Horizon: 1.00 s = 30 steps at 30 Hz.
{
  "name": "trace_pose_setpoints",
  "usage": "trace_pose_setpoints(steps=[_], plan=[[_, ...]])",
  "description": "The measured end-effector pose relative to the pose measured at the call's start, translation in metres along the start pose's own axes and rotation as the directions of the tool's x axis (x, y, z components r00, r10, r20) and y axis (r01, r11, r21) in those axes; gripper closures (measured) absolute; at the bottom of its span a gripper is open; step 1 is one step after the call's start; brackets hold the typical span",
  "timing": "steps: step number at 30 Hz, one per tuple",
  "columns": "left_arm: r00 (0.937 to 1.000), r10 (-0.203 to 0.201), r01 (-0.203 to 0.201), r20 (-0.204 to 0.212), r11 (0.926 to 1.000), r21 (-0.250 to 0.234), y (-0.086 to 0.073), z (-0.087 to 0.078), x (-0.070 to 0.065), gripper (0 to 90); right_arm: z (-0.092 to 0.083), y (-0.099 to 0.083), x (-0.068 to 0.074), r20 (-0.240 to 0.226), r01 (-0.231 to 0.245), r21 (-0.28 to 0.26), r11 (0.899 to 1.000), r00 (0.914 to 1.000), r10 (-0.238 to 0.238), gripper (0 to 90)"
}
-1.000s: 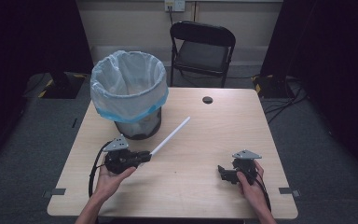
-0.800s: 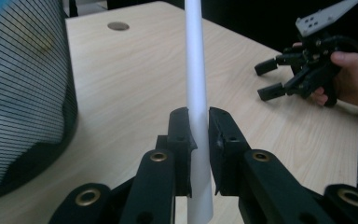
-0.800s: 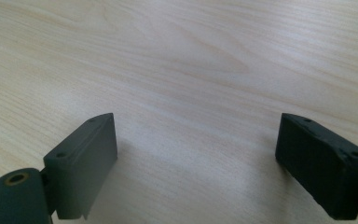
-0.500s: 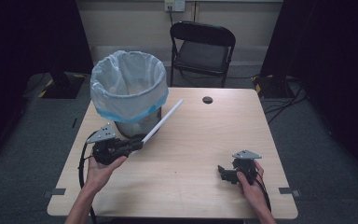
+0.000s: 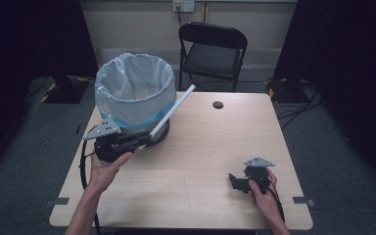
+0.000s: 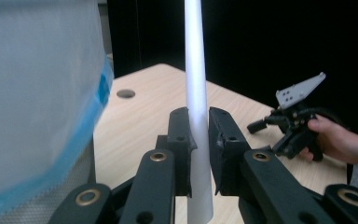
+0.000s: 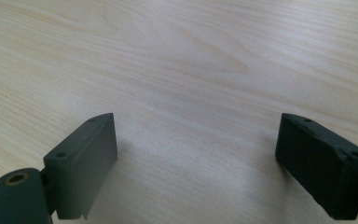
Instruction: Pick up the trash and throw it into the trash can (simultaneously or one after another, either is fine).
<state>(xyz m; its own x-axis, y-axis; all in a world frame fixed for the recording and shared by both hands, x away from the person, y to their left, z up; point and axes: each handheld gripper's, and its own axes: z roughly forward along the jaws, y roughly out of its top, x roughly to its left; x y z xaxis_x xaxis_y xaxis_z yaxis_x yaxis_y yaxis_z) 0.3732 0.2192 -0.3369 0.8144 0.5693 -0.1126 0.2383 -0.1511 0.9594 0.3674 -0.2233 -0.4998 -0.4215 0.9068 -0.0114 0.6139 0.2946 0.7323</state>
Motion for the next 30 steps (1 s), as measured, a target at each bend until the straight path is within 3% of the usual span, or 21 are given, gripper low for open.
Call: trace_pose_setpoints(steps=[7, 11, 16, 19, 30], plan=[[0.9998, 0.016, -0.017, -0.007, 0.9989, -0.043, 0.015, -0.003, -0.002, 79.9, 0.0, 0.0, 0.0, 0.0, 0.0, 0.0, 1.0, 1.0, 0.0, 11.8], [0.9989, 0.043, -0.044, -0.018, 0.9972, -0.061, 0.033, -0.009, -0.001, 79.9, 0.0, 0.0, 0.0, 0.0, 0.0, 0.0, 1.0, 1.0, 0.0, 11.8], [0.9989, 0.043, -0.045, -0.02, 0.9942, -0.098, 0.048, -0.016, -0.001, 79.9, 0.0, 0.0, 0.0, 0.0, 0.0, 0.0, 1.0, 1.0, 0.0, 11.8], [0.9978, 0.047, -0.052, -0.047, 0.9937, -0.1, 0.057, -0.019, 0.0, 79.9, 0.0, 0.0, 0.0, 0.0, 0.0, 0.0, 1.0, 1.0, 0.0, 11.8], [0.9963, 0.058, -0.066, -0.064, 0.9905, -0.121, 0.086, -0.027, 0.011, 79.9, 0.0, 0.0, 0.0, 0.0, 0.001, 0.0, 1.0, 1.0, -0.001, 11.8]])
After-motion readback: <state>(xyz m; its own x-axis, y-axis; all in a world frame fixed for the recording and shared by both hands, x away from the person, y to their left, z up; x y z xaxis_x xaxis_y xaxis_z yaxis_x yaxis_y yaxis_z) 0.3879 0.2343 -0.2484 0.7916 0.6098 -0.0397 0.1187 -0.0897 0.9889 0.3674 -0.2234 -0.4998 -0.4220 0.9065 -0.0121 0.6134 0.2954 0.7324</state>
